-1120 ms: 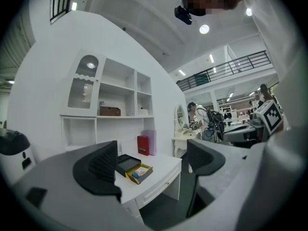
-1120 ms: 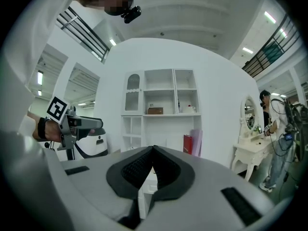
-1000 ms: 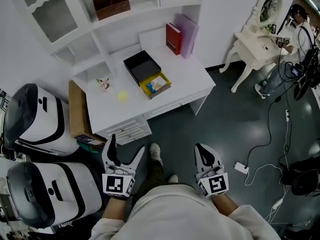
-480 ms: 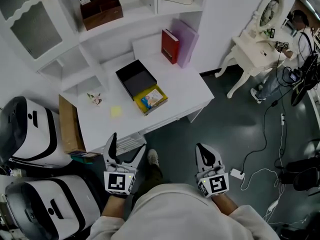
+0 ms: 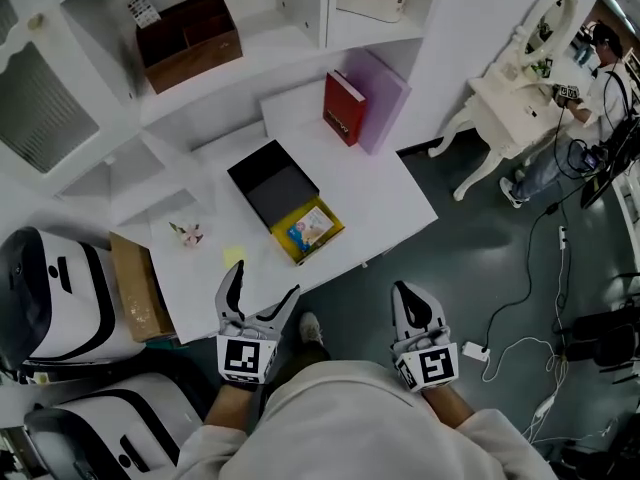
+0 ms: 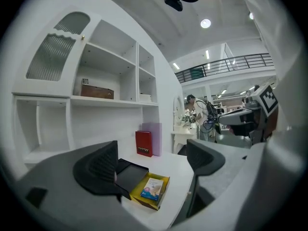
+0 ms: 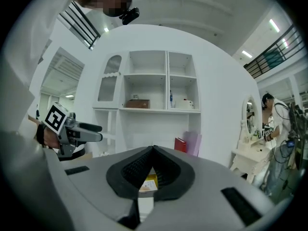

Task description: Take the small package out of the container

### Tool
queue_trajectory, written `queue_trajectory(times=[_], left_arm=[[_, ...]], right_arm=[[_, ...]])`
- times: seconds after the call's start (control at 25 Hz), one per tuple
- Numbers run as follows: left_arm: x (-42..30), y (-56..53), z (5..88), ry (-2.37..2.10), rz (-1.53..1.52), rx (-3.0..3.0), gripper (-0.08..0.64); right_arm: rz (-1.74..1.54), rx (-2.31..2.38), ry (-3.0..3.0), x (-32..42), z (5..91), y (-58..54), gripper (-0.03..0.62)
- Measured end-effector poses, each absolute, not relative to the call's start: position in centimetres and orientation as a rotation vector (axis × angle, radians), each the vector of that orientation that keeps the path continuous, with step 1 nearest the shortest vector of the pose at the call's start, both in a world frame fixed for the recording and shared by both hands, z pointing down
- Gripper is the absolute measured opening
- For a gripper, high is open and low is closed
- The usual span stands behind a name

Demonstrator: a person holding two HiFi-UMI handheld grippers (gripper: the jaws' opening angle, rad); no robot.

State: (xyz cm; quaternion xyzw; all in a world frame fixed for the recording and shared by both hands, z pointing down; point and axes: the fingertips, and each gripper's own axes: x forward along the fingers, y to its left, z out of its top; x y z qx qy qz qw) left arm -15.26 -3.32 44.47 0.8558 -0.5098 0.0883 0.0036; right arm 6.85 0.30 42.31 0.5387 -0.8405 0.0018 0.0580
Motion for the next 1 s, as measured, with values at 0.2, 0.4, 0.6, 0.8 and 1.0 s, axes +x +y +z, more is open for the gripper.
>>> queue_trajectory(times=[0.2, 0.4, 0.6, 0.8, 1.0], left_arm=[[-16.2, -7.5, 45.2, -1.526, 0.333, 2.722, 0.448], [-15.9, -10.2, 47.6, -1.449, 0.433, 2.740, 0.448], [-14.5, -12.3, 49.7, -1.389, 0.512, 2.737, 0.448], [-13.1, -14.4, 51.7, -1.382, 0.596, 2.724, 0.448], [-11.6, -16.6, 56.1, -1.351, 0.780, 2.675, 0.448]], right_arm=[[0.006, 1.674, -2.528, 5.0, 42.2, -3.7, 0.025], [0.038, 1.701, -2.494, 4.9, 43.1, -5.3, 0.025], [0.063, 1.717, -2.477, 5.8, 43.6, -7.1, 0.025], [0.086, 1.703, -2.491, 7.4, 44.4, -9.3, 0.025], [0.096, 1.708, -2.492, 10.3, 44.6, -12.1, 0.025]])
